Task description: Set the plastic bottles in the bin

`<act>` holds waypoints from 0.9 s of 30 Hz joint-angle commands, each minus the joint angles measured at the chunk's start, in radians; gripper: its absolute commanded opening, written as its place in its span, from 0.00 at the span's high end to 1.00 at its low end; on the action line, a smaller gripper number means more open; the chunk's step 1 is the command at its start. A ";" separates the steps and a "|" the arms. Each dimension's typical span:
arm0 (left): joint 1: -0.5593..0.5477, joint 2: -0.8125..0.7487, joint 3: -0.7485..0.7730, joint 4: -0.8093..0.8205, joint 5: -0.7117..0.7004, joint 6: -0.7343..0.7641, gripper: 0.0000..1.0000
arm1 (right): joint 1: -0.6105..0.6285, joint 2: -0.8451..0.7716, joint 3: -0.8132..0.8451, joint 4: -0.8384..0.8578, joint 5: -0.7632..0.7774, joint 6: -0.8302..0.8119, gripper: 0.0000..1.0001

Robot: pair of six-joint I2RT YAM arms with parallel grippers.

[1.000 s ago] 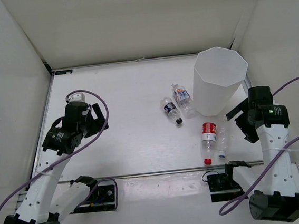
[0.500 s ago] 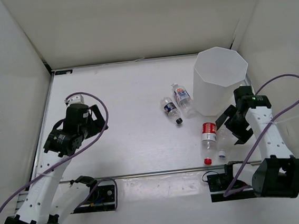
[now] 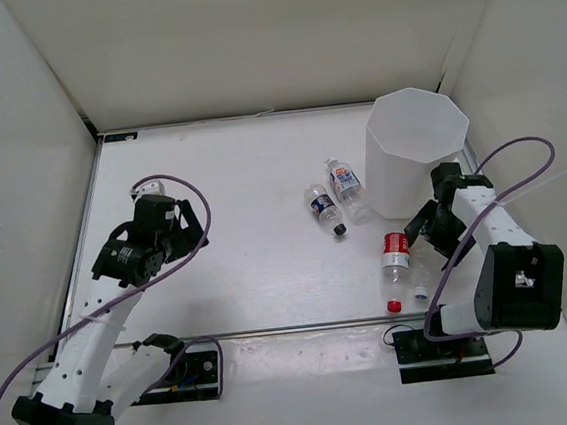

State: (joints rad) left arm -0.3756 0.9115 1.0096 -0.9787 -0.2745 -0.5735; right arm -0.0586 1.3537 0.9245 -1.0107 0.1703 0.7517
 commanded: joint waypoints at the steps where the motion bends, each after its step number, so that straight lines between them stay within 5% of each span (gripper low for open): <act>1: -0.005 0.004 -0.006 0.017 -0.006 -0.003 0.00 | 0.002 0.012 -0.036 0.037 0.043 0.005 0.00; 7: -0.005 0.027 -0.006 0.017 0.003 -0.003 0.00 | -0.044 0.022 -0.090 0.064 0.031 0.015 0.08; 17: -0.005 0.059 0.014 0.044 0.026 -0.023 0.00 | -0.063 -0.054 -0.108 0.008 -0.058 0.020 0.48; 20: -0.005 0.069 0.014 0.057 0.026 -0.048 0.00 | -0.063 -0.120 -0.052 -0.109 -0.097 0.057 0.61; 27: -0.005 0.130 0.014 0.075 0.049 -0.104 0.00 | -0.063 -0.267 0.181 -0.383 -0.127 0.058 0.75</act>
State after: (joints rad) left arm -0.3756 1.0286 1.0077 -0.9325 -0.2424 -0.6411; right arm -0.1177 1.1393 0.9745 -1.2179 0.0780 0.8043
